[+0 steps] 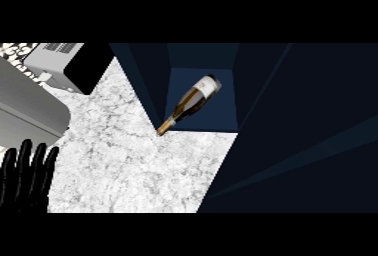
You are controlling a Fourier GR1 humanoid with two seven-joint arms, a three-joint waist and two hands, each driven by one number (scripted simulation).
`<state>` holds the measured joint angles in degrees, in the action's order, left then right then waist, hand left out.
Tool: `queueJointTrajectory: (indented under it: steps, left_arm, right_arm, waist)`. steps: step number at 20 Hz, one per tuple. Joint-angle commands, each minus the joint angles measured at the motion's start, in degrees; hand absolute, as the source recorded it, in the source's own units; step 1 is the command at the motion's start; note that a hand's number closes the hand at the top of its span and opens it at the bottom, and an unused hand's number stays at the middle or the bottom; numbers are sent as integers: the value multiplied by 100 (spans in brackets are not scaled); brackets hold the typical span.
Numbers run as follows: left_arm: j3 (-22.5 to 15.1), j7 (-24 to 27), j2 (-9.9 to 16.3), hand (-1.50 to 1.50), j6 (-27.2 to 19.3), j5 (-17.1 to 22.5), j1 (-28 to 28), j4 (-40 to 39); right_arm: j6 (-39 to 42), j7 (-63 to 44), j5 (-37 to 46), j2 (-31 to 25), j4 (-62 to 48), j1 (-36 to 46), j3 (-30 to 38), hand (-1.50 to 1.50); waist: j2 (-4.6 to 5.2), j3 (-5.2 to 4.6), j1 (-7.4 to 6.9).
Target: Pick up the wine, place it into the cabinet and close the cabinet
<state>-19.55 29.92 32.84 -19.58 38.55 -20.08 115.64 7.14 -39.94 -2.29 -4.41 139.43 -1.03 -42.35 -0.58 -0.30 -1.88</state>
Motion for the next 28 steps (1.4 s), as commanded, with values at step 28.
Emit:
queueJointTrajectory:
  steps: [28]
  left_arm:
    - [2310,-320,1107,-150,2157,1720,-389,-258]
  right_arm:
    - [-2654,1267,-3301,440,-6100,7309,815,150]
  waist:
    - [167,13,-323]
